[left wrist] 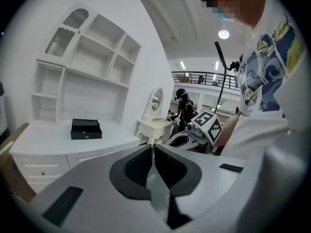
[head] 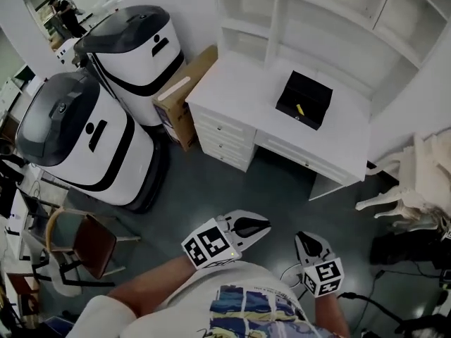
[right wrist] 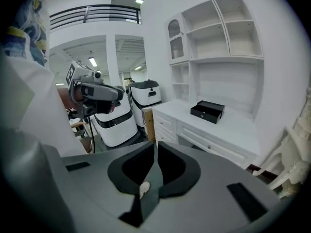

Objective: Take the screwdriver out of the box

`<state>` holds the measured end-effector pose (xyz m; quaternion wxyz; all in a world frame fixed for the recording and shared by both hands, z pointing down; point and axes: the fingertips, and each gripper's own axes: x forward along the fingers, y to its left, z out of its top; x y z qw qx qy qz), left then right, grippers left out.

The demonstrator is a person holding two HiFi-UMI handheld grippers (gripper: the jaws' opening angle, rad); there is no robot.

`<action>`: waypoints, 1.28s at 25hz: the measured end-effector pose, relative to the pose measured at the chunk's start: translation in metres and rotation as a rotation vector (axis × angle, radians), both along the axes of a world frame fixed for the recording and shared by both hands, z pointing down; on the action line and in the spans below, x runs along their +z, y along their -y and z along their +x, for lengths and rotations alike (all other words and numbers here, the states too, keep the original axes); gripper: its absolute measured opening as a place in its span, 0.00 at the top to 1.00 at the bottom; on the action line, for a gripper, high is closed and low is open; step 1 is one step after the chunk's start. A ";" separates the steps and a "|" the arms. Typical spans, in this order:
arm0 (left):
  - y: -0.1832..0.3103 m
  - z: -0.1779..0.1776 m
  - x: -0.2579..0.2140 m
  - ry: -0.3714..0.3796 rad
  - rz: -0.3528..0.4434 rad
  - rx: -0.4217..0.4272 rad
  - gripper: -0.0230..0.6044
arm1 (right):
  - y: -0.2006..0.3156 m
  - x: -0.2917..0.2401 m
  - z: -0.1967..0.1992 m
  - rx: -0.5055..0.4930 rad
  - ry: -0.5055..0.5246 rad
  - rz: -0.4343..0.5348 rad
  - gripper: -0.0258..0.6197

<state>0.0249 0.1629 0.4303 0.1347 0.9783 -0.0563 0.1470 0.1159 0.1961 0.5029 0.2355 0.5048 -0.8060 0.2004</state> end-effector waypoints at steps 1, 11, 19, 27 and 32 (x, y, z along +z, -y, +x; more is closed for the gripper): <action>0.015 -0.008 -0.001 -0.005 0.004 0.007 0.94 | 0.018 -0.002 -0.007 -0.004 -0.015 0.004 0.91; 0.127 -0.065 0.011 0.004 -0.023 0.027 0.94 | 0.161 -0.012 -0.024 0.048 -0.088 0.015 0.91; 0.188 -0.065 0.014 -0.002 -0.050 -0.014 0.94 | 0.266 0.009 0.026 0.068 -0.146 -0.030 0.91; 0.284 -0.045 0.001 0.039 -0.026 -0.169 0.94 | 0.414 0.052 0.116 0.082 -0.169 -0.091 0.90; 0.328 -0.023 -0.005 0.060 -0.015 -0.248 0.94 | 0.480 0.095 0.144 0.028 -0.193 -0.181 0.79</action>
